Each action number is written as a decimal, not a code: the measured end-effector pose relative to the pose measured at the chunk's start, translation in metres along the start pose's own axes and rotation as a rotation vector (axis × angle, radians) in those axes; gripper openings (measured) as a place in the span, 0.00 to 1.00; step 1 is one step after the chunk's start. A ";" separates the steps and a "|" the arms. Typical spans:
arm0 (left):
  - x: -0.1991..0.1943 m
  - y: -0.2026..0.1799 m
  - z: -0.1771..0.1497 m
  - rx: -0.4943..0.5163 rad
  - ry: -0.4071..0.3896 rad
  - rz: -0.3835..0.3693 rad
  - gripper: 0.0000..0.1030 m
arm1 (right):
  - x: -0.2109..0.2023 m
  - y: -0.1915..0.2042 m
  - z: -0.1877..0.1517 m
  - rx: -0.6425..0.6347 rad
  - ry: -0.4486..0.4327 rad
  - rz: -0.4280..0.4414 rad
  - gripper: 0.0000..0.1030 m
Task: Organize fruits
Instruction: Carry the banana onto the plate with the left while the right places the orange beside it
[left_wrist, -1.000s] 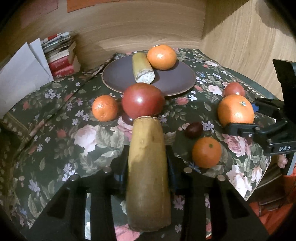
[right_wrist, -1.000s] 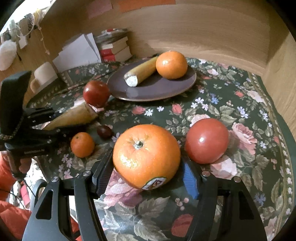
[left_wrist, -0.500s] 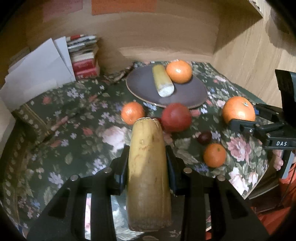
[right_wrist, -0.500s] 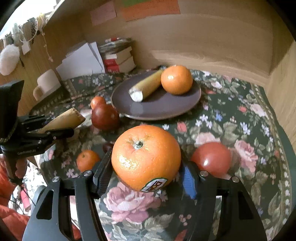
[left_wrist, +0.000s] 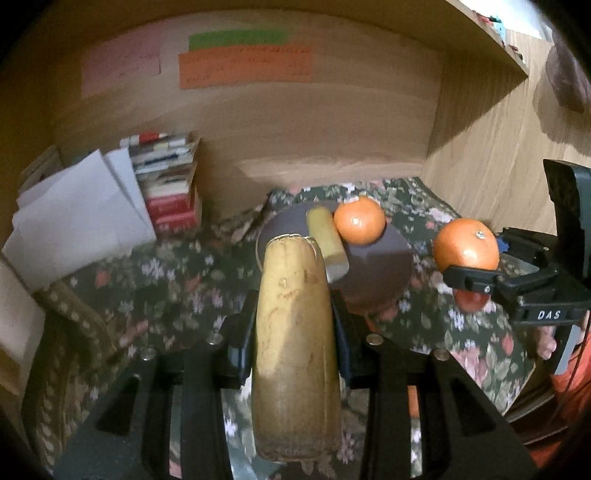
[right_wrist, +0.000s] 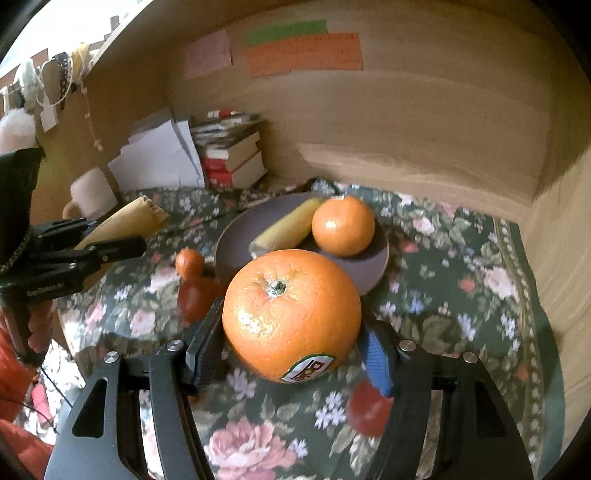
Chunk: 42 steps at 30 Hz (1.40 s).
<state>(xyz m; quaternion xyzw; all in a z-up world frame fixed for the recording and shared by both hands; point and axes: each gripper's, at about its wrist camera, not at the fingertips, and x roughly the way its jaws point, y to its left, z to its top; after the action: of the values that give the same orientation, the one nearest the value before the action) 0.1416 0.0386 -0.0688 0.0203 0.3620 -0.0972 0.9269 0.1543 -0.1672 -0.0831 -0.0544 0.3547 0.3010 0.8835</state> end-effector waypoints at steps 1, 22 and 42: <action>0.003 0.000 0.006 0.002 -0.003 -0.004 0.35 | 0.002 0.000 0.003 -0.004 -0.001 -0.003 0.60; 0.102 0.021 0.062 -0.017 0.110 -0.049 0.35 | 0.074 -0.014 0.032 -0.028 0.169 0.046 0.60; 0.166 0.013 0.073 0.003 0.224 -0.062 0.35 | 0.105 -0.019 0.036 -0.017 0.279 0.056 0.62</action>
<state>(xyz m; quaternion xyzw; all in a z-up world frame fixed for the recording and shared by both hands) 0.3121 0.0157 -0.1276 0.0212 0.4637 -0.1235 0.8771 0.2457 -0.1197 -0.1280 -0.0931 0.4729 0.3182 0.8164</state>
